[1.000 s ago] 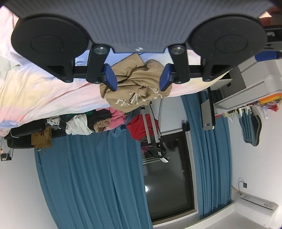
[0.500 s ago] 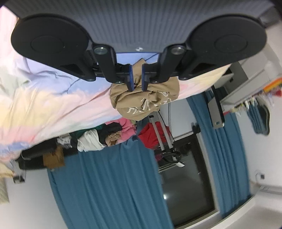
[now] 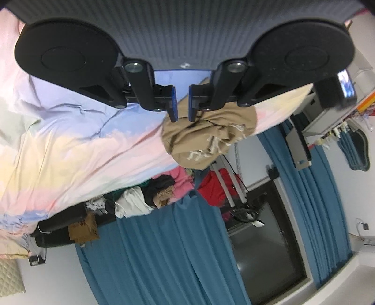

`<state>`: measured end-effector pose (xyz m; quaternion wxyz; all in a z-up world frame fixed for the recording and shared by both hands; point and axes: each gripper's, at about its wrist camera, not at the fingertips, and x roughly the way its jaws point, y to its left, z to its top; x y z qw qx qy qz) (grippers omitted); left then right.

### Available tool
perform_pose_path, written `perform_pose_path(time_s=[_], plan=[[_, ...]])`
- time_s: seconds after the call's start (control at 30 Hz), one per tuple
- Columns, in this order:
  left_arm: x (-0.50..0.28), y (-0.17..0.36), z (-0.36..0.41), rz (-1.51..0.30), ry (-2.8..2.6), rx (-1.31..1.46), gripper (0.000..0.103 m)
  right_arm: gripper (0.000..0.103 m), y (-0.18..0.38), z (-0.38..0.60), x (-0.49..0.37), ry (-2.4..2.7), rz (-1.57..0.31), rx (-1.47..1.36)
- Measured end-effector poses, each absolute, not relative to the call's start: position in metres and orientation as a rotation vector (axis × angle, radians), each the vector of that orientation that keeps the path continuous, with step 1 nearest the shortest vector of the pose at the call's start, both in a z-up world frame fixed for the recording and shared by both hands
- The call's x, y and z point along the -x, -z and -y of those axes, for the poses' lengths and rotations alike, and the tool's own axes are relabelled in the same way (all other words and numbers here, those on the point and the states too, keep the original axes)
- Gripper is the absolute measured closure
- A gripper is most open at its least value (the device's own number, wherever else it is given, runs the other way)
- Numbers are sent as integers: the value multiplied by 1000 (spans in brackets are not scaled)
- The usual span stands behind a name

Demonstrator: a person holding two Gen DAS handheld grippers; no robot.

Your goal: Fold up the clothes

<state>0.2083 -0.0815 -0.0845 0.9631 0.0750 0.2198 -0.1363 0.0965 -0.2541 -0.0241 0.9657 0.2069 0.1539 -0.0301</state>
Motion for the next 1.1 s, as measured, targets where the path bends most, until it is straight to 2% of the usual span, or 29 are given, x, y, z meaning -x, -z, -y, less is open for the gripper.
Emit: perform_pose_path(time_s=[0.07, 0.17, 0.23, 0.37, 0.43, 0.7, 1.1], plan=[[-233, 90, 92, -437, 297, -173, 26, 90, 33, 258, -113, 64, -328, -426], [-269, 99, 109, -424, 329, -204, 32, 90, 50, 258, -139, 63, -356, -427], [-293, 109, 115, -445, 318, -211, 44, 90, 61, 256, -154, 47, -375, -437], [-326, 122, 104, -488, 295, -108, 82, 90, 81, 249, -172, 30, -403, -428], [-324, 117, 92, -467, 298, -38, 90, 90, 88, 249, -179, 27, -416, -431], [-258, 63, 18, -335, 295, 213, 94, 90, 82, 245, -170, 25, -354, -402], [-82, -46, -87, -146, 296, 299, 95, 90, 47, 214, -121, -53, -252, -280]])
